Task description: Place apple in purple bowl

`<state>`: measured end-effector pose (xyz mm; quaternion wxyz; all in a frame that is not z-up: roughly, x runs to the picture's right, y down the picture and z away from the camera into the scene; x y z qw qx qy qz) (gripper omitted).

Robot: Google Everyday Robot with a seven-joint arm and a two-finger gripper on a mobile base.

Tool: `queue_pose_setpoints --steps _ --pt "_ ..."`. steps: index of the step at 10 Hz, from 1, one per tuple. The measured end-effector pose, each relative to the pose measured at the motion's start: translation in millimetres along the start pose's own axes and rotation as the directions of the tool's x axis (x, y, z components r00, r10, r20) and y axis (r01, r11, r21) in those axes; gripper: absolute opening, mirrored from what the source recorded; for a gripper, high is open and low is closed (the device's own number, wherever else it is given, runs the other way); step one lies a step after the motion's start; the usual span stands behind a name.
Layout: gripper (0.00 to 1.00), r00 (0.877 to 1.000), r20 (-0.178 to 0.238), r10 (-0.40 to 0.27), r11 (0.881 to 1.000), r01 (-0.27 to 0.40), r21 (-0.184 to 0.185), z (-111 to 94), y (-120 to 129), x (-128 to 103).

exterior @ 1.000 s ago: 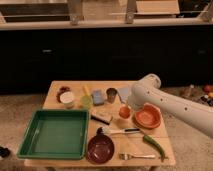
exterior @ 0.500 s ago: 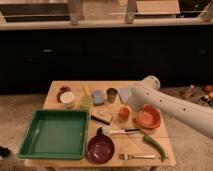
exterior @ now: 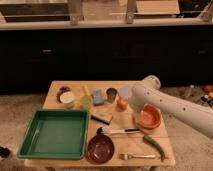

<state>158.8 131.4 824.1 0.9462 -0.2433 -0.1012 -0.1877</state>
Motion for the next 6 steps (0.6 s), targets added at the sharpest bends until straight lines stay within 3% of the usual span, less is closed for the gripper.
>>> queue_pose_setpoints --steps 2,6 --pt "0.8 0.999 -0.029 0.021 1.0 -0.02 0.021 0 -27 -14" --pt "0.8 0.991 -0.089 0.102 0.994 -0.097 0.057 12 -51 -7"
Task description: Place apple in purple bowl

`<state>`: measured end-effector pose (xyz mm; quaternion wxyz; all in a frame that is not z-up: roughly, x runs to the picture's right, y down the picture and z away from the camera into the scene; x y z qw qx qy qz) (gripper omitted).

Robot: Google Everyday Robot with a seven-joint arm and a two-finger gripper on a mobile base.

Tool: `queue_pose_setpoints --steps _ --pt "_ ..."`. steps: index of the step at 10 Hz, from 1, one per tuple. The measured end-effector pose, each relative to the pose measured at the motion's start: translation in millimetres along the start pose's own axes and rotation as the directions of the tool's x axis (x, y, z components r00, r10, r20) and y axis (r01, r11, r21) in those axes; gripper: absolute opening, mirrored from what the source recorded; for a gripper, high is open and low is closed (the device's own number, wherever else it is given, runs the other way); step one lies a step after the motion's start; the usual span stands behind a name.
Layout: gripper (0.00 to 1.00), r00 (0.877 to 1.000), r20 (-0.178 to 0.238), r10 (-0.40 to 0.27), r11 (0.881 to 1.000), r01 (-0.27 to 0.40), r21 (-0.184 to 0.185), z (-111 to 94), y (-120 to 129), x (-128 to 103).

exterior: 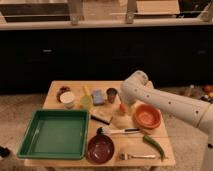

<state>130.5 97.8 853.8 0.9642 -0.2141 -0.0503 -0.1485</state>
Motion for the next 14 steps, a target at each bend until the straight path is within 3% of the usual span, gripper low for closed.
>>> queue_pose_setpoints --steps 4,10,14 --pt "0.8 0.996 -0.039 0.08 0.997 -0.08 0.003 17 -2 13" --pt "0.8 0.987 0.061 0.148 0.989 -0.148 -0.002 39 -6 25" --pt "0.8 0.982 0.091 0.164 0.986 -0.162 -0.029 51 -6 27"
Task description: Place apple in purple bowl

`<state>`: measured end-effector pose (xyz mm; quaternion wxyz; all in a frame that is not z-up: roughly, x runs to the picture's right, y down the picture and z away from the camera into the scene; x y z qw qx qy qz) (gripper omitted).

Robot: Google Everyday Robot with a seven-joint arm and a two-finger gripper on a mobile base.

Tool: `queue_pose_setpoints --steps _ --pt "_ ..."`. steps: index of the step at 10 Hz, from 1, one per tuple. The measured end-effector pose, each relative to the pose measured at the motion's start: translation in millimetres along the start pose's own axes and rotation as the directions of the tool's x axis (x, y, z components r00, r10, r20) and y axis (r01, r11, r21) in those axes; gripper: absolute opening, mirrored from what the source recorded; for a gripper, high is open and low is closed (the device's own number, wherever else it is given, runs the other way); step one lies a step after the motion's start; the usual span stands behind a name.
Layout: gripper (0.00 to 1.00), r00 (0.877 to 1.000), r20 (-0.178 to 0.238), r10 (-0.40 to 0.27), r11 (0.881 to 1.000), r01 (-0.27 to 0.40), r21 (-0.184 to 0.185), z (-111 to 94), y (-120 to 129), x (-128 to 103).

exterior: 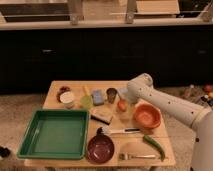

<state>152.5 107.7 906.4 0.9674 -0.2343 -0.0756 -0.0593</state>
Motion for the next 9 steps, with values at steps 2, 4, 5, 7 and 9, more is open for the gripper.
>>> queue_pose_setpoints --steps 2,4,5,7,9 --pt "0.66 1.0 0.011 0.0 1.0 0.001 -0.031 9 2 -1" --pt "0.46 1.0 0.012 0.004 0.999 -0.003 -0.047 14 5 1" --pt "0.37 1.0 0.012 0.004 0.999 -0.004 -0.052 15 5 0" --pt "0.19 1.0 0.01 0.005 0.998 -0.005 -0.061 16 6 -2" --pt "0.01 1.0 0.006 0.003 0.998 -0.003 -0.069 17 5 -5"
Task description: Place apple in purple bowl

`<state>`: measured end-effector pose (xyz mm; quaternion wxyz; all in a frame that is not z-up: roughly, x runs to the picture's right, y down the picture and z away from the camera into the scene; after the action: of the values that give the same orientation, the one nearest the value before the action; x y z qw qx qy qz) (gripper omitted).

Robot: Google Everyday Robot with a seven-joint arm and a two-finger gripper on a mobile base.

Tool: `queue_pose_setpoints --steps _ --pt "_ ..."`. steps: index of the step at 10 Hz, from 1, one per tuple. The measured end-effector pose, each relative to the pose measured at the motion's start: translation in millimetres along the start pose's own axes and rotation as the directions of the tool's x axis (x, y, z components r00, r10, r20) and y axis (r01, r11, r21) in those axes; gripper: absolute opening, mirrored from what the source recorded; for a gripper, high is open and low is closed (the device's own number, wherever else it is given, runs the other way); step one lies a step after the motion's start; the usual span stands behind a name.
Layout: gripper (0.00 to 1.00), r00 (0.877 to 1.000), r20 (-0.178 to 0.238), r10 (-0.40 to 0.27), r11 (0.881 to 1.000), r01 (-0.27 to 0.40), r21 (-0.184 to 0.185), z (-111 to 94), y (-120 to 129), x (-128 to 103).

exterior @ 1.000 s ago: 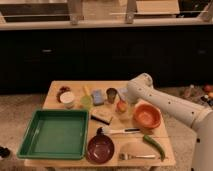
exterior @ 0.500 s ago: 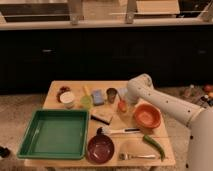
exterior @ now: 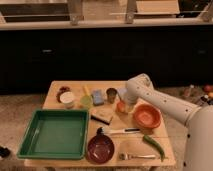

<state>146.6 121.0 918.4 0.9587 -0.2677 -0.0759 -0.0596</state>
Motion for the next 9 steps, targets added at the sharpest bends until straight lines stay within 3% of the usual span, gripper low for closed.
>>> queue_pose_setpoints --steps 3,9 --pt "0.0 1.0 0.0 -0.015 1.0 0.015 -0.009 -9 -2 -7" --pt "0.0 0.997 -0.015 -0.074 0.997 0.073 -0.014 -55 6 -14"
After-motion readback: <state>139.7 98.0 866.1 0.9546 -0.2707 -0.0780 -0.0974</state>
